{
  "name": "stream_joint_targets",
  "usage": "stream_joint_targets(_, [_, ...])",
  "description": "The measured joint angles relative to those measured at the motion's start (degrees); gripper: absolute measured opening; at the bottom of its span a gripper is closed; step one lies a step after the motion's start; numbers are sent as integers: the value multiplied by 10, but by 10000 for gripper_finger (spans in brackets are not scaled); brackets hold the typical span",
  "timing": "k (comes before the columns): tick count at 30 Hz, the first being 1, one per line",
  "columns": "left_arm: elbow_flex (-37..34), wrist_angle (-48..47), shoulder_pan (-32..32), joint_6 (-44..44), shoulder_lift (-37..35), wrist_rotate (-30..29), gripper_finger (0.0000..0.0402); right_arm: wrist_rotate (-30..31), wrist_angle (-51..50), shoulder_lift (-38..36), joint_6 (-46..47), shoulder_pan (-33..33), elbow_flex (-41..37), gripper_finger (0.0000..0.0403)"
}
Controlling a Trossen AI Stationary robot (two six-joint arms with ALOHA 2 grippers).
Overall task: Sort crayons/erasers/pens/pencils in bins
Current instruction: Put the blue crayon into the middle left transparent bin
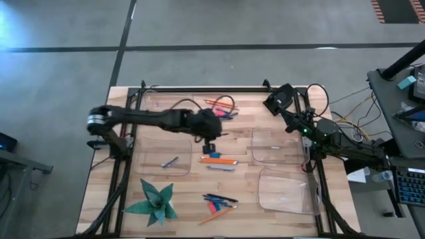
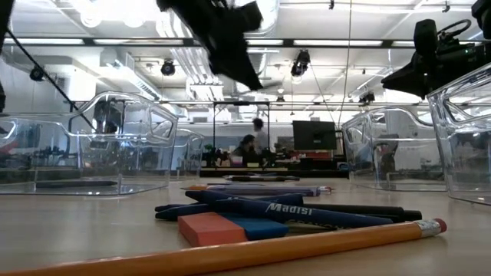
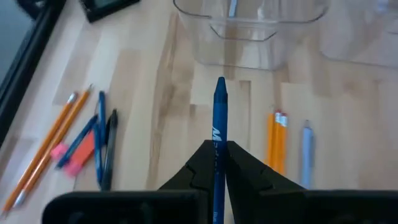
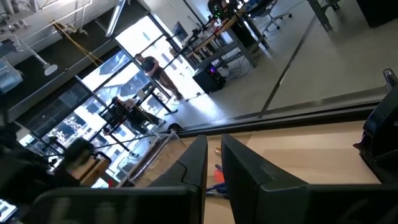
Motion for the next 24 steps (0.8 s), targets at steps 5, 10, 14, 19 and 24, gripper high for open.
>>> stream_joint_targets(5, [-14,-135,-17,-61,-93,-16,8,0,-1,0,0,0,0,38])
stream_joint_targets(10, [-29,-268,-46,-163,-160,-18,8,0,-1,0,0,0,0,38])
stream_joint_targets(14, [-67,-321,-77,-220,-194,-18,8,0,-1,0,0,0,0,38])
stream_joint_targets(19, [-146,-321,-113,-297,-211,-8,8,0,0,0,0,0,0,38])
stream_joint_targets(24, [-220,-315,-134,-340,-206,16,8,0,-1,0,0,0,0,38])
